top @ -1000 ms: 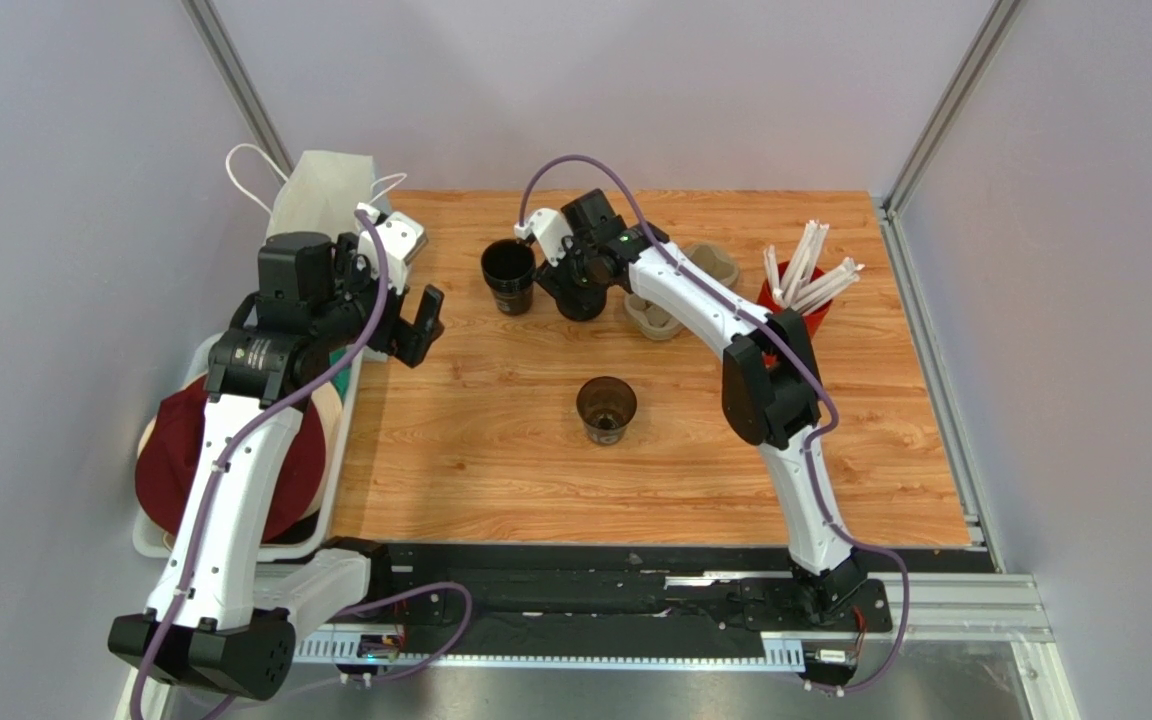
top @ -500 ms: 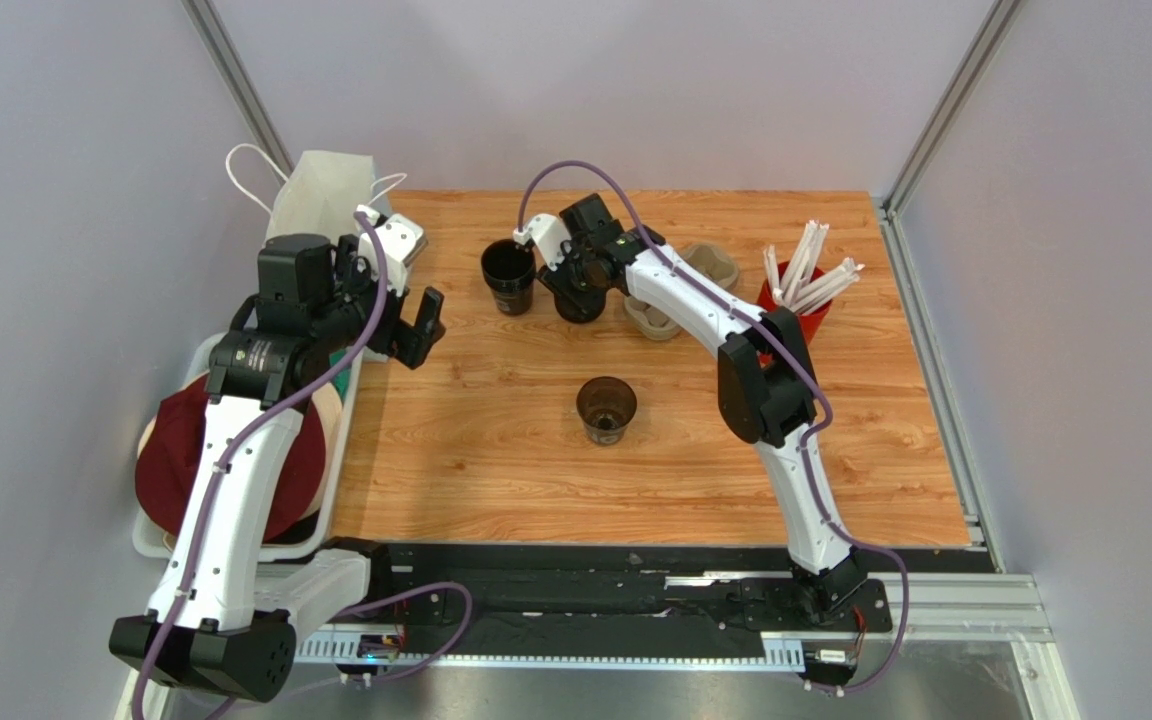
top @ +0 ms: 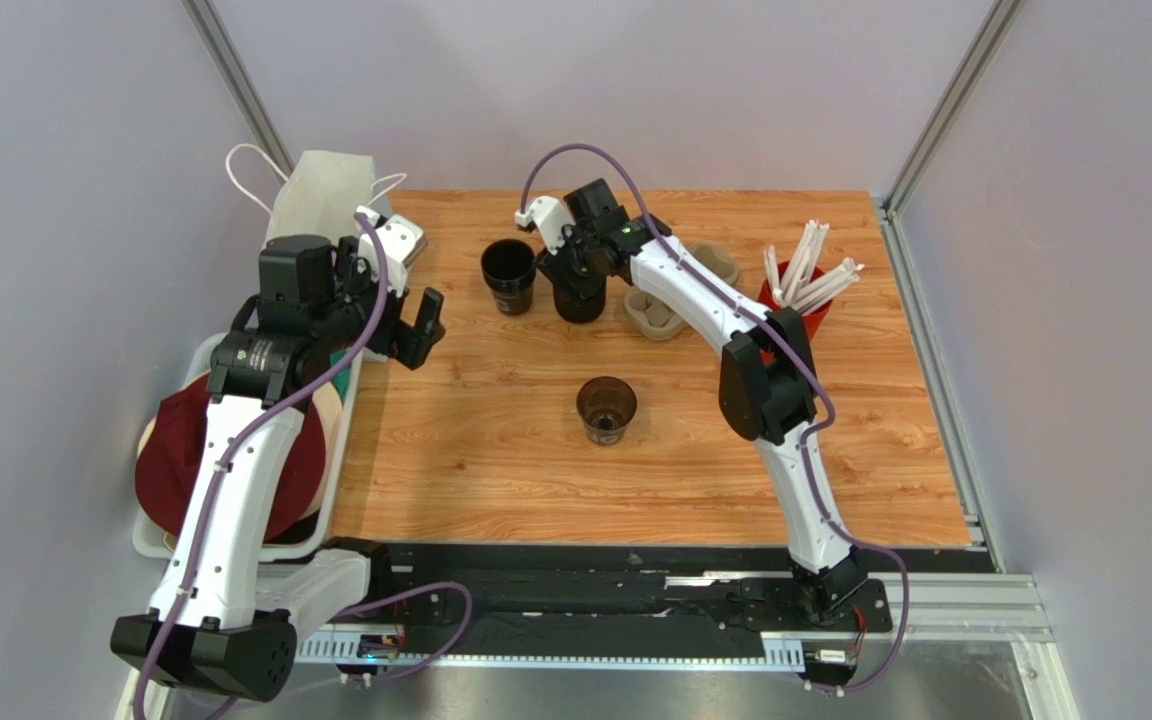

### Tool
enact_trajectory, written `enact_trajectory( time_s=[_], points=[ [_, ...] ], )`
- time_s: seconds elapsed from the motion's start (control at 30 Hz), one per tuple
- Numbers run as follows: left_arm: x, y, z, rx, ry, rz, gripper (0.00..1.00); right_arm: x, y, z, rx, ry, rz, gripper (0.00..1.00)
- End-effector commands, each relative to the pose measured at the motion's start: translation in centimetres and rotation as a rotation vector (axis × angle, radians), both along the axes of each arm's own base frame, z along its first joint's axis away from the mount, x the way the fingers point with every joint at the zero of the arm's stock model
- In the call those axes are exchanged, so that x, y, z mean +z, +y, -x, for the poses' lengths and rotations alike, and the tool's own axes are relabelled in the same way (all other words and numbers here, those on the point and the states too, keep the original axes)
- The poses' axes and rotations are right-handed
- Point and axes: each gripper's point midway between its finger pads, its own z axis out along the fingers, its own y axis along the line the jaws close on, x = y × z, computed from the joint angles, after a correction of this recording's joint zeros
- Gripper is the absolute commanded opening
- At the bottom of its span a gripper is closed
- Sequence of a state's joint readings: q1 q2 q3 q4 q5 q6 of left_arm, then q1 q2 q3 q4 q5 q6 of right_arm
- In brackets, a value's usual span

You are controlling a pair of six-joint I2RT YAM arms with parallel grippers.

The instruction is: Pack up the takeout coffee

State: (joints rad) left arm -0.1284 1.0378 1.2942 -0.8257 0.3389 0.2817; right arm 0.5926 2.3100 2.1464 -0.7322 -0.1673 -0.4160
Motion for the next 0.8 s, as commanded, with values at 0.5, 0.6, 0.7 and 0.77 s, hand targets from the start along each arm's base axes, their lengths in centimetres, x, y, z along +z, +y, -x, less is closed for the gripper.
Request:
enact_trajectory(
  time_s=[0.5,0.6,0.7,0.77],
  points=[
    [0.6,-0.1,-0.3,0.004,-0.027,0.026,0.99,-0.7,0.8,1.3,0.072,0.052,-0.029,0.53],
    [0.7,-0.1,-0.4,0.004,-0.028,0.028,0.99,-1.3,0.8,1.3,0.070,0.053,-0.014,0.52],
    [0.7,-0.1,-0.4,0.003,-0.028,0.027,0.99,-1.7,0.7,1.2,0.064,0.057,-0.008,0.50],
    [0.6,-0.1,-0.3,0.002,-0.025,0.029,0.99,-1.8,0.6,1.1,0.059,0.053,-0.004,0.46]
  ],
)
